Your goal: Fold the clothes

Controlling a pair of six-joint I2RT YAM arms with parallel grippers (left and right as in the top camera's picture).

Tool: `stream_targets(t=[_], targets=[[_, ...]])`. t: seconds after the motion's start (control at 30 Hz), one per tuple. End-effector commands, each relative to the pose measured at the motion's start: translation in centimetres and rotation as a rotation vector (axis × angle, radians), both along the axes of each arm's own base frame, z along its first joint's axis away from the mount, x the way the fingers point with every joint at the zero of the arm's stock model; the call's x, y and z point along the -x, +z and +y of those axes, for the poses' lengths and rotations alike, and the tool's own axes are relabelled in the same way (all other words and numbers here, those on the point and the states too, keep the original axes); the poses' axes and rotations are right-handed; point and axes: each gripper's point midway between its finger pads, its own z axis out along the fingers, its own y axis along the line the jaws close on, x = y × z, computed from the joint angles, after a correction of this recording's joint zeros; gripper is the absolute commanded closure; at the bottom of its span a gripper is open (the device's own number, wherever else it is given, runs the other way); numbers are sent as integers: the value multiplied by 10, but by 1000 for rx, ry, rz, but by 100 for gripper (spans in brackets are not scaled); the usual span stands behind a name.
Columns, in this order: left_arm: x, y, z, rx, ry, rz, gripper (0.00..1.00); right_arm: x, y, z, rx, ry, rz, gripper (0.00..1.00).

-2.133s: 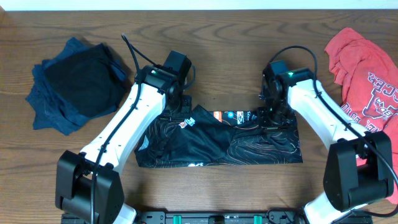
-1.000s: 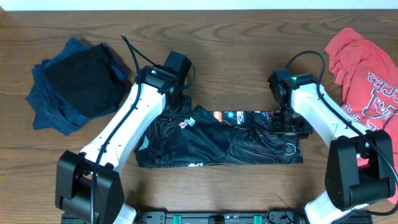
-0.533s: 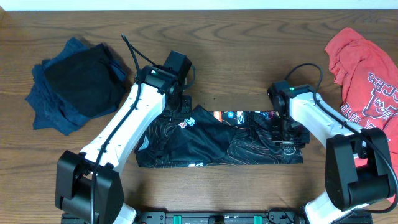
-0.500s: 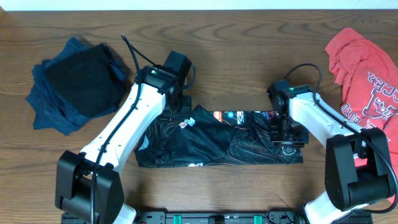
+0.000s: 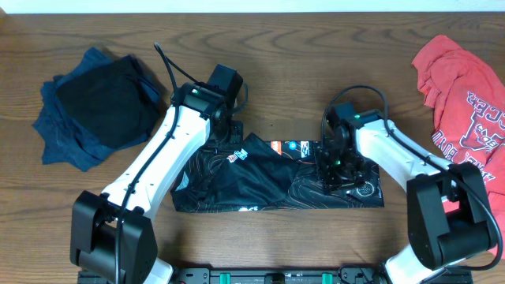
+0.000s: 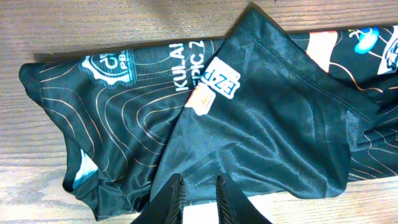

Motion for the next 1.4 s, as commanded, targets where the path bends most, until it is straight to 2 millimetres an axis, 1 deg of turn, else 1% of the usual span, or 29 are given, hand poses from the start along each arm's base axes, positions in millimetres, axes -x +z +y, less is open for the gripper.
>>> stream_targets(t=[0.0, 0.17, 0.3, 0.37, 0.43, 0.5, 0.53, 0.57, 0.63, 0.7, 0.77, 0.83, 0.9, 1.03, 1.07, 1.1, 1.13, 1.23, 1.37], targets=[[3, -2, 2, -8, 4, 8, 79, 9, 5, 23, -136, 88, 22, 58], [3, -2, 2, -8, 4, 8, 79, 15, 15, 50, -319, 165, 33, 58], [3, -2, 2, -8, 4, 8, 79, 13, 15, 53, -339, 176, 22, 58], [3, -2, 2, -8, 4, 8, 79, 9, 13, 53, -330, 182, 2, 58], [3, -2, 2, -9, 4, 8, 79, 1, 11, 49, -288, 161, -22, 58], [3, -2, 2, -9, 4, 8, 79, -12, 11, 42, -216, 123, -62, 58], [3, -2, 2, -9, 4, 8, 79, -26, 12, 33, -137, 88, -103, 56], [3, -2, 2, -9, 4, 8, 79, -33, 13, 28, -91, 65, -126, 56], [3, -2, 2, -9, 4, 8, 79, -57, 20, 12, 36, -3, -206, 55], [3, -2, 2, -9, 4, 8, 79, -77, 27, 5, 97, -37, -282, 55], [3, -2, 2, -9, 4, 8, 79, -89, 29, 6, 104, -54, -330, 54], [3, -2, 2, -9, 4, 9, 79, -92, 29, 10, 81, -57, -342, 55], [3, -2, 2, -9, 4, 9, 79, -92, 29, 13, 62, -58, -337, 55], [6, -2, 4, -20, 0, 21, 78, -87, 28, 12, 66, -63, -318, 56], [8, -2, 7, -32, 0, 26, 76, -89, 29, 10, 81, -79, -324, 56], [9, -3, 12, -52, 4, 31, 70, -91, 30, 7, 101, -107, -334, 55], [10, -3, 16, -69, 8, 38, 67, -93, 31, 5, 113, -127, -345, 54], [13, -4, 31, -104, 37, 60, 64, -103, 44, -5, 144, -194, -396, 53], [9, -8, 55, -108, 109, 79, 59, -111, 67, -24, 175, -238, -469, 46]])
